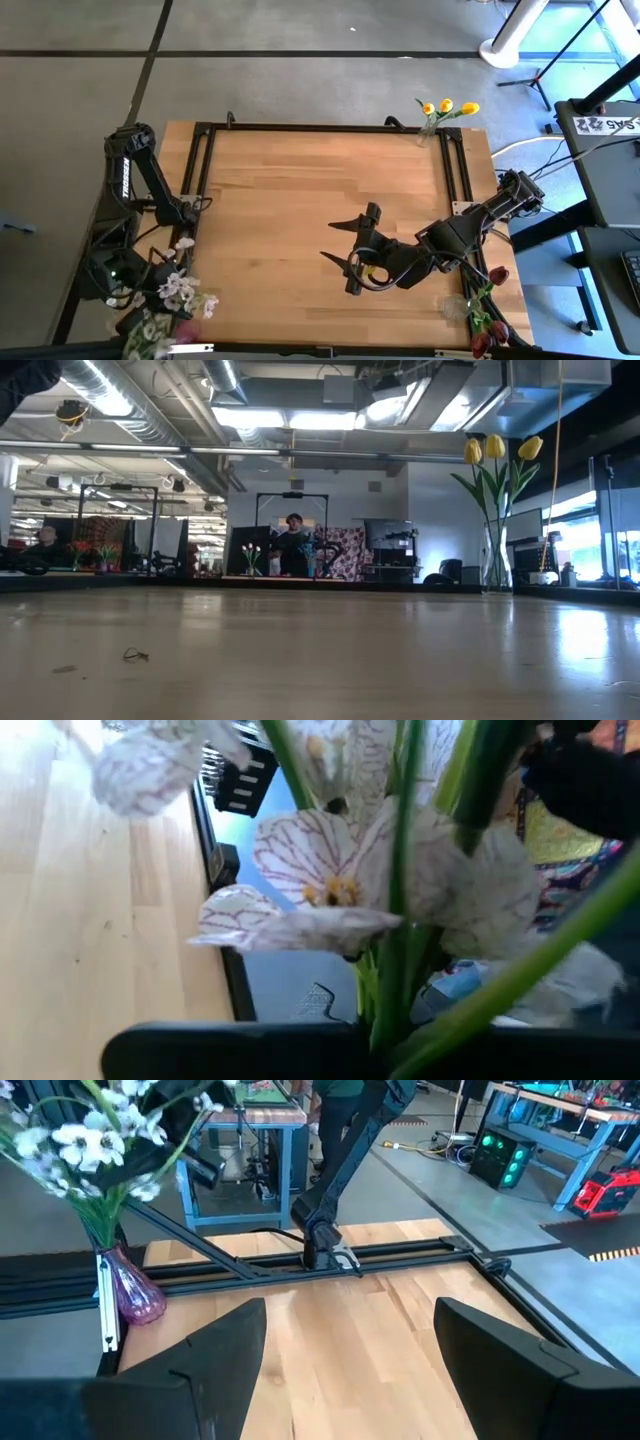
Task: Sort flowers into vase by color
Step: Put the white flowers into the pink crystal vase
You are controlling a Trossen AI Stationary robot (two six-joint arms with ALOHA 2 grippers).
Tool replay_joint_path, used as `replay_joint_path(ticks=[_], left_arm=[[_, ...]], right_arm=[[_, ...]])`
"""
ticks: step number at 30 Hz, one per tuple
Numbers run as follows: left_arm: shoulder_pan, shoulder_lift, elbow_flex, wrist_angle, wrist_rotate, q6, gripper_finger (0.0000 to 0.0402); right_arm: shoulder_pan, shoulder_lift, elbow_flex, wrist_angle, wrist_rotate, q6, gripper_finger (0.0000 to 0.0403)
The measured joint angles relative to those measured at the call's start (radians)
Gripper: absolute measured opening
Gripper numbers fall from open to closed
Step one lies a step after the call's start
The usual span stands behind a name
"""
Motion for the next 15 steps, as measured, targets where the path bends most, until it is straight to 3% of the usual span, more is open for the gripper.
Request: replay_joint_path(ticks=[15], left_arm=[[-0.004,-0.105,-0.006,-0.006,0.011,0.256,0.0002]], right_arm=[[0.000,0.000,0.000,0.000,0.000,0.066,0.0289]])
